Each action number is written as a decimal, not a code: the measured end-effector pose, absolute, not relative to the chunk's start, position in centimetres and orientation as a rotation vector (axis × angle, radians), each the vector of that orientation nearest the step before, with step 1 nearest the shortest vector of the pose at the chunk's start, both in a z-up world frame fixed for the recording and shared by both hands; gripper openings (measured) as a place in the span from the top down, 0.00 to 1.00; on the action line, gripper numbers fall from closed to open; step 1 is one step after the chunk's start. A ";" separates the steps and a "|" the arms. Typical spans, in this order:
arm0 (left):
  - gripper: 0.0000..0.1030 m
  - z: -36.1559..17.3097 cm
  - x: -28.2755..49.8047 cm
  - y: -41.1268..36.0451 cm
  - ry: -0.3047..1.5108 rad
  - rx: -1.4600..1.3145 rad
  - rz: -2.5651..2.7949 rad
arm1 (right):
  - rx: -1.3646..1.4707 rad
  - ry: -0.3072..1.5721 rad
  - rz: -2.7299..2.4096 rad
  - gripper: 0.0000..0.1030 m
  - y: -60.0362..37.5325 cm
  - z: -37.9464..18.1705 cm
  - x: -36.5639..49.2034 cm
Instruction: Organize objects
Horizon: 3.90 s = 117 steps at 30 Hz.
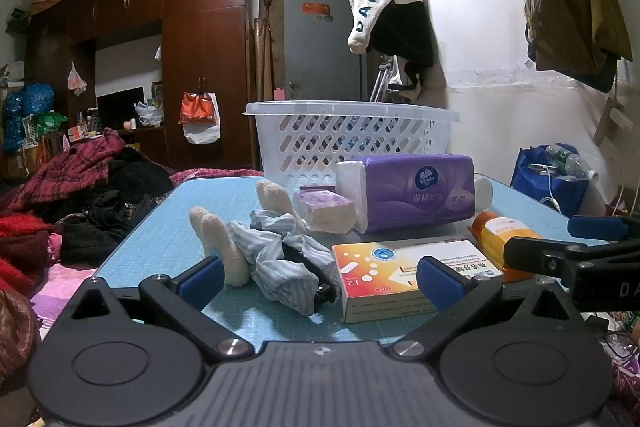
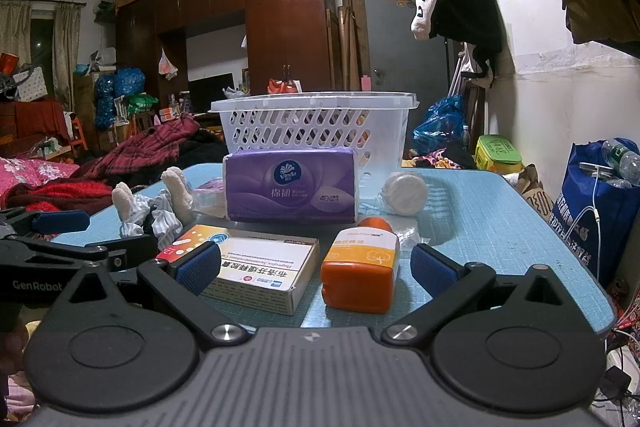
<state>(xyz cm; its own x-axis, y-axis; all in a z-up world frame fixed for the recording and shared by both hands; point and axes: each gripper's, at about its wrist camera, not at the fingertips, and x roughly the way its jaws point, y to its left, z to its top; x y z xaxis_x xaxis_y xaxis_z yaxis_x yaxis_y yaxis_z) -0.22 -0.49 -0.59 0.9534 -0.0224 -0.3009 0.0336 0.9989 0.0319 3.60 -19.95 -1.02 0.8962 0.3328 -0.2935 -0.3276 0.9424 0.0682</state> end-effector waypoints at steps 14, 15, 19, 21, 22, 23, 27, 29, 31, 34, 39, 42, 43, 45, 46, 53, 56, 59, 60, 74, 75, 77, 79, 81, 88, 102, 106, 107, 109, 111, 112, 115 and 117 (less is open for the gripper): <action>0.00 -0.6 -0.2 -0.3 0.308 0.037 -0.031 | 0.017 0.311 0.342 0.00 -20.1 -1.1 3.7; 0.00 -0.6 -0.2 -0.3 0.308 0.038 -0.031 | 0.017 0.311 0.341 0.00 -20.1 -1.1 3.7; 0.00 -0.6 -0.1 -0.4 0.311 0.040 -0.034 | 0.016 0.311 0.341 0.00 -20.1 -1.0 3.7; 0.00 -0.6 -0.1 -0.5 0.311 0.043 -0.036 | 0.016 0.307 0.339 0.00 -20.1 -1.0 3.7; 0.00 -0.6 -0.1 -0.5 0.311 0.043 -0.036 | 0.016 0.305 0.339 0.00 -20.1 -1.0 3.6; 0.00 -0.6 -0.1 -0.5 0.311 0.042 -0.035 | 0.016 0.305 0.340 0.00 -20.1 -1.0 3.6; 0.00 -0.7 0.1 -0.5 0.316 0.040 -0.034 | 0.018 0.308 0.340 0.00 -20.1 -0.9 3.6; 0.00 -0.8 0.2 -0.5 0.318 0.039 -0.037 | 0.021 0.311 0.341 0.00 -20.2 -0.9 3.7; 0.00 -0.8 0.2 -0.7 0.315 0.049 -0.044 | 0.017 0.304 0.344 0.00 -20.2 -0.9 3.6; 0.00 -0.8 0.0 -1.0 0.304 0.066 -0.048 | 0.012 0.291 0.352 0.00 -20.2 -0.8 3.6; 0.00 -0.5 0.0 -0.5 0.214 0.042 -0.082 | 0.014 0.243 0.381 0.00 -20.4 -0.7 3.6; 0.00 0.2 0.6 -0.2 0.137 0.061 -0.103 | 0.057 0.222 0.424 0.00 -21.0 -0.4 4.3; 0.00 0.4 0.9 -0.1 0.108 0.073 -0.107 | 0.075 0.223 0.428 0.00 -21.2 -0.3 4.7; 0.00 0.9 1.9 -0.2 0.080 0.105 -0.116 | 0.079 0.217 0.415 0.00 -21.6 0.0 5.8; 0.00 1.2 2.5 -0.4 0.090 0.118 -0.117 | 0.059 0.214 0.405 0.00 -21.6 0.2 6.5; 0.03 2.8 8.1 0.0 0.191 0.064 -0.244 | 0.108 0.291 0.481 0.00 -22.9 1.3 13.0; 0.13 2.2 9.7 -0.2 0.231 0.079 -0.292 | 0.069 0.315 0.501 0.00 -22.6 1.3 14.6; 0.23 1.6 10.8 -0.5 0.268 0.097 -0.316 | 0.041 0.335 0.544 0.09 -22.3 1.2 15.2; 0.26 1.3 11.0 -0.6 0.279 0.100 -0.329 | 0.033 0.343 0.556 0.13 -22.3 1.0 15.1; 0.44 0.6 12.2 -0.8 0.315 0.091 -0.435 | -0.020 0.407 0.708 0.40 -22.3 0.2 16.1; 0.45 0.6 12.0 -0.8 0.309 0.089 -0.431 | -0.017 0.400 0.707 0.42 -22.5 0.3 15.9; 0.46 0.6 11.5 -0.9 0.285 0.107 -0.421 | -0.023 0.385 0.697 0.46 -22.5 0.5 15.5; 0.47 0.8 10.9 -1.0 0.262 0.109 -0.419 | -0.053 0.356 0.680 0.47 -22.3 0.8 14.8; 0.47 1.3 10.4 -0.9 0.237 0.101 -0.422 | -0.074 0.323 0.664 0.48 -22.0 1.3 14.0; 0.48 5.3 7.6 -0.7 0.107 0.098 -0.423 | -0.101 0.200 0.657 0.52 -22.1 4.8 11.4; 0.49 15.6 18.6 -1.5 0.144 0.140 -0.434 | -0.122 0.233 0.605 0.53 -20.1 13.5 21.2; 0.49 14.0 23.8 -1.5 0.276 0.112 -0.411 | -0.145 0.327 0.578 0.53 -19.0 12.1 25.7; 0.49 13.6 24.5 -1.5 0.295 0.117 -0.402 | -0.152 0.348 0.574 0.53 -18.7 11.6 26.5; 0.49 12.7 26.1 -1.8 0.333 0.124 -0.384 | -0.161 0.393 0.566 0.53 -18.2 10.6 28.2; 0.49 12.0 27.8 -1.7 0.382 0.112 -0.381 | -0.186 0.419 0.546 0.53 -17.8 9.6 29.1; 0.49 11.7 28.5 -1.5 0.404 0.103 -0.377 | -0.200 0.433 0.535 0.53 -17.5 9.2 29.6; 0.49 10.8 30.5 -1.4 0.458 0.093 -0.344 | -0.242 0.473 0.508 0.54 -16.4 8.2 30.3; 0.49 10.1 31.3 -1.3 0.484 0.103 -0.324 | -0.265 0.499 0.493 0.54 -15.7 7.6 30.3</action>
<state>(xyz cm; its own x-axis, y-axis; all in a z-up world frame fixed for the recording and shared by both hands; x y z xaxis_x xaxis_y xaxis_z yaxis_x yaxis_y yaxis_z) 31.28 -1.33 10.14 0.8355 -0.2812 -0.4721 0.3297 0.9439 0.0213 30.29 -15.70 7.62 0.7653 0.3855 -0.5155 -0.5115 0.8504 -0.1233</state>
